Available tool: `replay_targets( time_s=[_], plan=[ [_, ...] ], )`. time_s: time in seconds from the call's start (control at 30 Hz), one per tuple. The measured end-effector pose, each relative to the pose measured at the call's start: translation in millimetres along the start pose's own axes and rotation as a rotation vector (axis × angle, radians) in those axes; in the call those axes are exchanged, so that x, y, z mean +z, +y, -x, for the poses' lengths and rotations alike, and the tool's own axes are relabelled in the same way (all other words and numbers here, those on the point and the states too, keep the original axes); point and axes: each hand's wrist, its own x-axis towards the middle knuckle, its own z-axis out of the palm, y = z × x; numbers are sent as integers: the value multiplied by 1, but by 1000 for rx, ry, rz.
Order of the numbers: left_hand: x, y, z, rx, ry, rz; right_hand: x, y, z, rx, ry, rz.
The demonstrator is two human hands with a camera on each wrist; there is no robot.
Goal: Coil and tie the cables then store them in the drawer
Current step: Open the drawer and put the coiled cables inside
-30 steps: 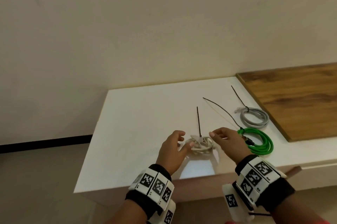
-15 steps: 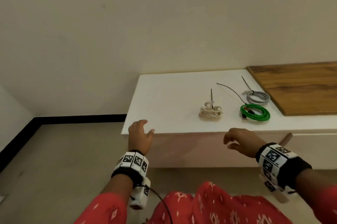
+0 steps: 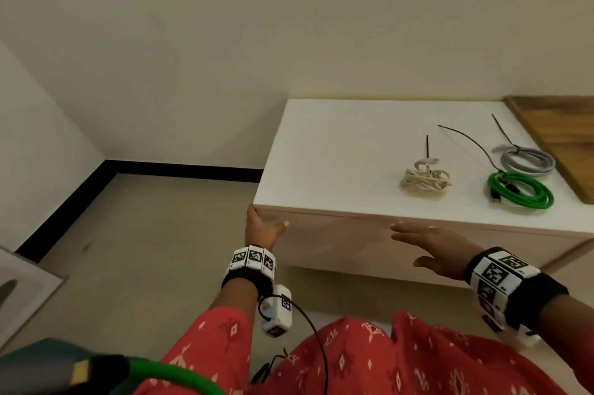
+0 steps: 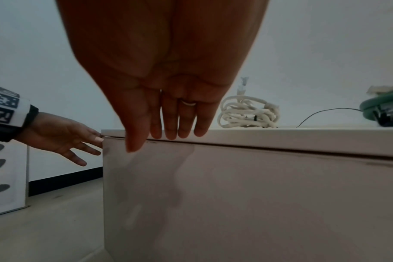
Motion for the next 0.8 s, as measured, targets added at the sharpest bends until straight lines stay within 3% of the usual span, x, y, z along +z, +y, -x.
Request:
replay_targets(
  time_s=[0.13, 0.4, 0.57, 0.67, 0.73, 0.8],
  plan=[
    [-7, 1, -5, -6, 6, 79, 1, 6, -6, -3, 17, -66],
    [-19, -2, -9, 23, 29, 2, 8, 17, -4, 28, 48, -127],
    [-26, 7, -7, 8, 123, -141, 7, 31, 10, 160, 119, -198],
    [-20, 23, 7, -18, 299, -409, 5, 35, 18, 303, 95, -184],
    [-5, 38, 23, 112, 385, -541, 4, 39, 22, 348, 63, -204],
    [14, 52, 43, 360, 248, -594, 3, 42, 26, 346, 29, -264]
  ],
)
